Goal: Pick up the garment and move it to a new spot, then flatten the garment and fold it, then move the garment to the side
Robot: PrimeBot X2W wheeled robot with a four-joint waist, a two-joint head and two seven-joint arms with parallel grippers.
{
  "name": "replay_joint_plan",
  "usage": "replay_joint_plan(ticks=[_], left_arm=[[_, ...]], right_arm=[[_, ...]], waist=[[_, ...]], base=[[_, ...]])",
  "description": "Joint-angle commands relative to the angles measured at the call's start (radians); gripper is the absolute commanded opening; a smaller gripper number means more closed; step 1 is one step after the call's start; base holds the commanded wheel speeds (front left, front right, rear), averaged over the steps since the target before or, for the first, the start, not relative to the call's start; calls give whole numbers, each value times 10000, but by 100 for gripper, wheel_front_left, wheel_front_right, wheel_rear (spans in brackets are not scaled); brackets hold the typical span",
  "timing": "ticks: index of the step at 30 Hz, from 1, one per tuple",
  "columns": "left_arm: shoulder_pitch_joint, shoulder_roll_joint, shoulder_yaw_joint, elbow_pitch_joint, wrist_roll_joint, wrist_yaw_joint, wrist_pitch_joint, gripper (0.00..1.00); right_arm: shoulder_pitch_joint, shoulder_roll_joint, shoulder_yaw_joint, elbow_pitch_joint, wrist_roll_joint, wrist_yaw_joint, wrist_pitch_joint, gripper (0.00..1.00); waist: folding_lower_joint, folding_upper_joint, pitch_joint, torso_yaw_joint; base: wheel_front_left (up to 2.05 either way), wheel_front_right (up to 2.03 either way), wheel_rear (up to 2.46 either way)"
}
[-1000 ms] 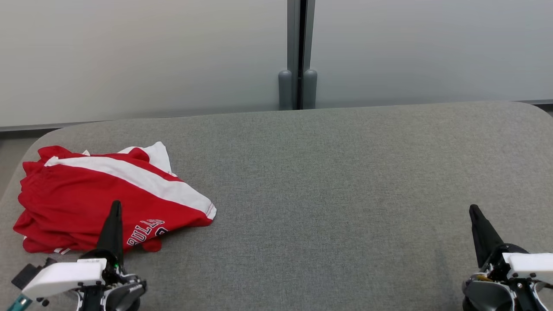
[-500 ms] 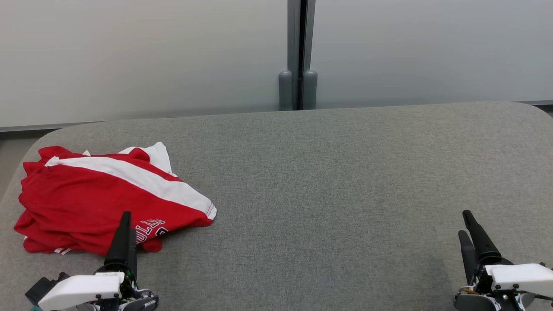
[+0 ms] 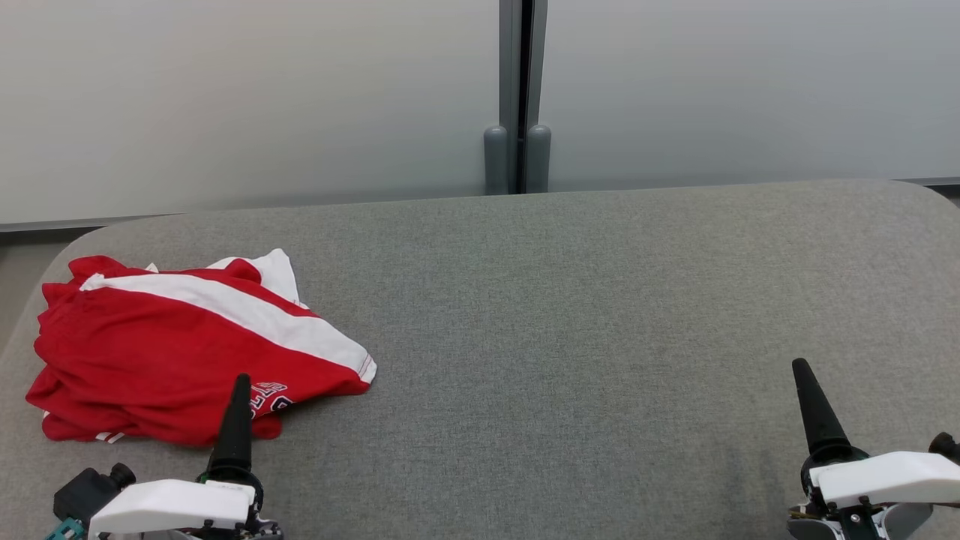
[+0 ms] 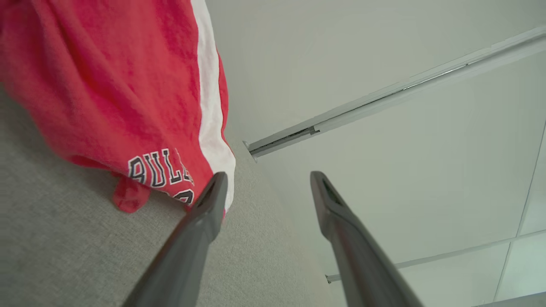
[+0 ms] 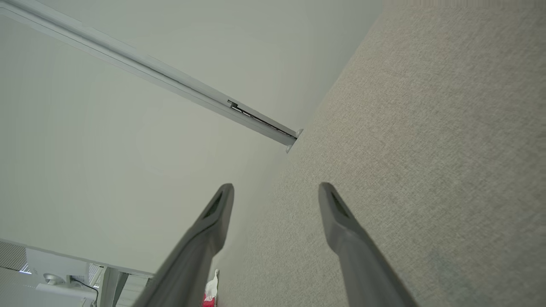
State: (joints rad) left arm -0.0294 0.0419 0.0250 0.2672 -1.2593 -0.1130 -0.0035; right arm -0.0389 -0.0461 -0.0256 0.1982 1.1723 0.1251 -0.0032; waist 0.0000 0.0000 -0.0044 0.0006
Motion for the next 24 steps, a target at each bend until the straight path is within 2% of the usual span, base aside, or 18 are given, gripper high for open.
replay_joint_plan(ticks=[1, 11, 24], left_arm=[[-76, 91, -72, -183, 587, 12, -135, 100], [190, 149, -155, -243, 2718, 70, -513, 100], [269, 249, -240, -266, 4751, 75, -909, 100]], right_arm=[[-46, -150, 46, -260, -570, 30, -153, 100], [29, -310, 319, -419, -2281, 37, -529, 100], [23, -422, 611, -594, -3928, 46, -928, 100]], waist=[[0, 0, -11, 5], [0, 0, -75, -6], [0, 0, -119, -60]], base=[[0, 0, 0], [0, 0, 0], [0, 0, 0]])
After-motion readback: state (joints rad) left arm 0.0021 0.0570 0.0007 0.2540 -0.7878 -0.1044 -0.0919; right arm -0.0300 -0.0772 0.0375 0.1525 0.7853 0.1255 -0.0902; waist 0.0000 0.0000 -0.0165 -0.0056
